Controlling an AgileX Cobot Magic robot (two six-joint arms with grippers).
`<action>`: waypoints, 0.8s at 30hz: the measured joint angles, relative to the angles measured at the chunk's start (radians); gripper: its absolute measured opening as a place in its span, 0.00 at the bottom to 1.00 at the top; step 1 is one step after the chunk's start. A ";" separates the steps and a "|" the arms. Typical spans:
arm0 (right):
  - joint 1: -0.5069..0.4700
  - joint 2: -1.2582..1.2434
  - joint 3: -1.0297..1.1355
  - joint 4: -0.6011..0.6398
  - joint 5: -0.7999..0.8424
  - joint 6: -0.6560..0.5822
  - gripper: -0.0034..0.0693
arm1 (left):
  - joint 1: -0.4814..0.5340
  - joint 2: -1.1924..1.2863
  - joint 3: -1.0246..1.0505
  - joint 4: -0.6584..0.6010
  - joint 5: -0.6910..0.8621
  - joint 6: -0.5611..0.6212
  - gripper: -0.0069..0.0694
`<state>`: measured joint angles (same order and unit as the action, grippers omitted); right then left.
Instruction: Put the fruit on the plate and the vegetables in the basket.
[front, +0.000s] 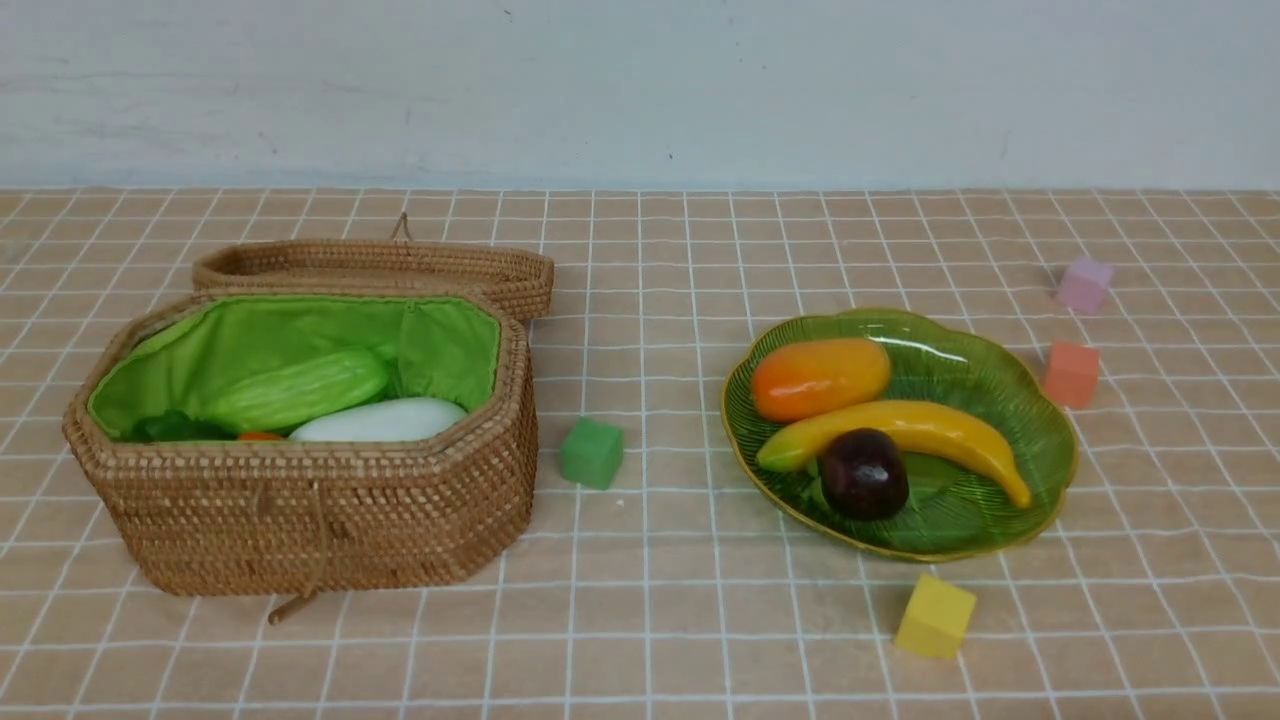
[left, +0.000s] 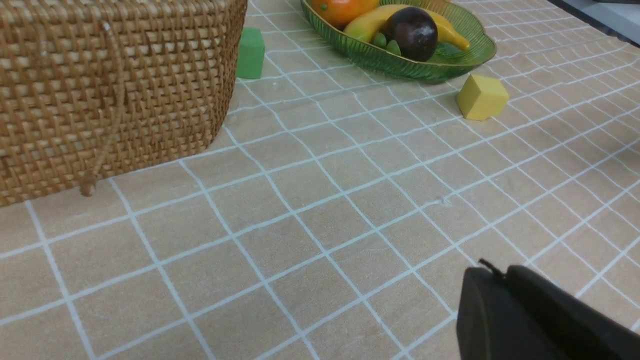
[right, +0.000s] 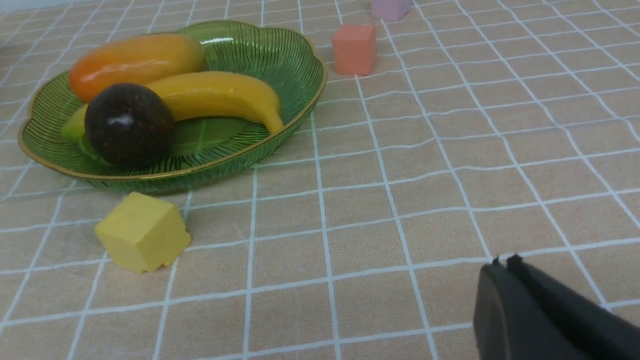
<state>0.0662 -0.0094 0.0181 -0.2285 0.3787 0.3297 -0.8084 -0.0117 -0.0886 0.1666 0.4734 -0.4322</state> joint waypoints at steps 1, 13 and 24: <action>0.000 0.000 0.000 0.000 0.000 0.000 0.04 | 0.000 0.000 0.000 0.000 0.000 0.000 0.14; 0.000 0.000 0.000 0.000 0.000 0.000 0.04 | 0.000 0.000 0.000 0.000 0.000 0.000 0.15; 0.000 0.000 0.000 0.000 0.000 0.000 0.05 | 0.280 0.000 0.015 -0.042 -0.149 0.078 0.07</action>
<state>0.0662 -0.0094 0.0181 -0.2285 0.3787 0.3300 -0.5279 -0.0117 -0.0739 0.1247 0.3242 -0.3547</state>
